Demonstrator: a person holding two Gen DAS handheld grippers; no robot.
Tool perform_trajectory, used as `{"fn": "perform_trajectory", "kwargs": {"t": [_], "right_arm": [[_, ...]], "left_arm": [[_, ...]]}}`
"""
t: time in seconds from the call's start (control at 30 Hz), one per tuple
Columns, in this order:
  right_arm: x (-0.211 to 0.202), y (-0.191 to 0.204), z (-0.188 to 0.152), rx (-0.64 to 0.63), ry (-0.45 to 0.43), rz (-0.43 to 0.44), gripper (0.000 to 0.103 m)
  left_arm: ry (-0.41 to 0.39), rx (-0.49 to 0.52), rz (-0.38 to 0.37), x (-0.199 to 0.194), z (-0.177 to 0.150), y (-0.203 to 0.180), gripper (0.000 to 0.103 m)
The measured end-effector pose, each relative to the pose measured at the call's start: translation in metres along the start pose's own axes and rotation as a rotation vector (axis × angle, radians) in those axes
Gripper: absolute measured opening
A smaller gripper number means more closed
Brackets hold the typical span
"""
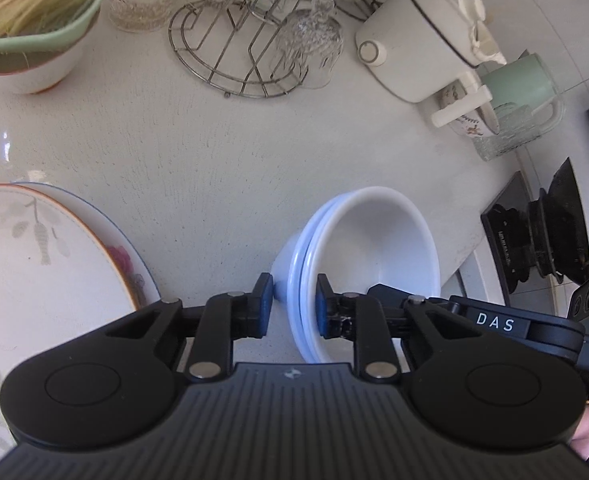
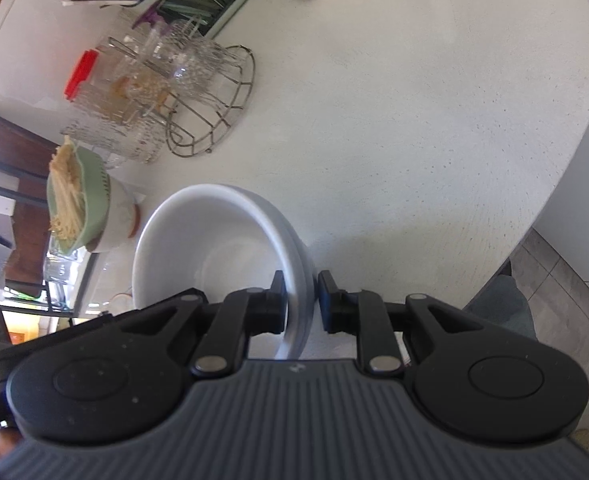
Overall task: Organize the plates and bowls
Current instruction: 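Carry the nested bowls with the left gripper onto the plate stack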
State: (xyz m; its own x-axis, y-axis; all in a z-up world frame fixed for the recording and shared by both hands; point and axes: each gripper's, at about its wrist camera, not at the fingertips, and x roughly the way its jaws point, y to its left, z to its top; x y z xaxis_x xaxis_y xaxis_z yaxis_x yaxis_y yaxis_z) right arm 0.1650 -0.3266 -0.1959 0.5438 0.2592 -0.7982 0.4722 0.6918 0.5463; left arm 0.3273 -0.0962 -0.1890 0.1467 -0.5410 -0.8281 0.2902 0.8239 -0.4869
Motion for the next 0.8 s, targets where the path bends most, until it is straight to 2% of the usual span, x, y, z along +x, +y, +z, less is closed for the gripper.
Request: {"fn": "perform_trajectory", "kwargs": {"t": [0.43,0.8], "right_arm": [[-0.001,0.056,-0.018,-0.085,-0.012,0.041,0.020],[0.022,0.109,-0.047,-0.166,0.064,0.114,0.020]], "left_arm": [[-0.071,-0.045,0.000,-0.062,-0.007,0.042,0.025],[-0.132,-0.133,0.065,-0.123,-0.033,0.101,0.026]]}}
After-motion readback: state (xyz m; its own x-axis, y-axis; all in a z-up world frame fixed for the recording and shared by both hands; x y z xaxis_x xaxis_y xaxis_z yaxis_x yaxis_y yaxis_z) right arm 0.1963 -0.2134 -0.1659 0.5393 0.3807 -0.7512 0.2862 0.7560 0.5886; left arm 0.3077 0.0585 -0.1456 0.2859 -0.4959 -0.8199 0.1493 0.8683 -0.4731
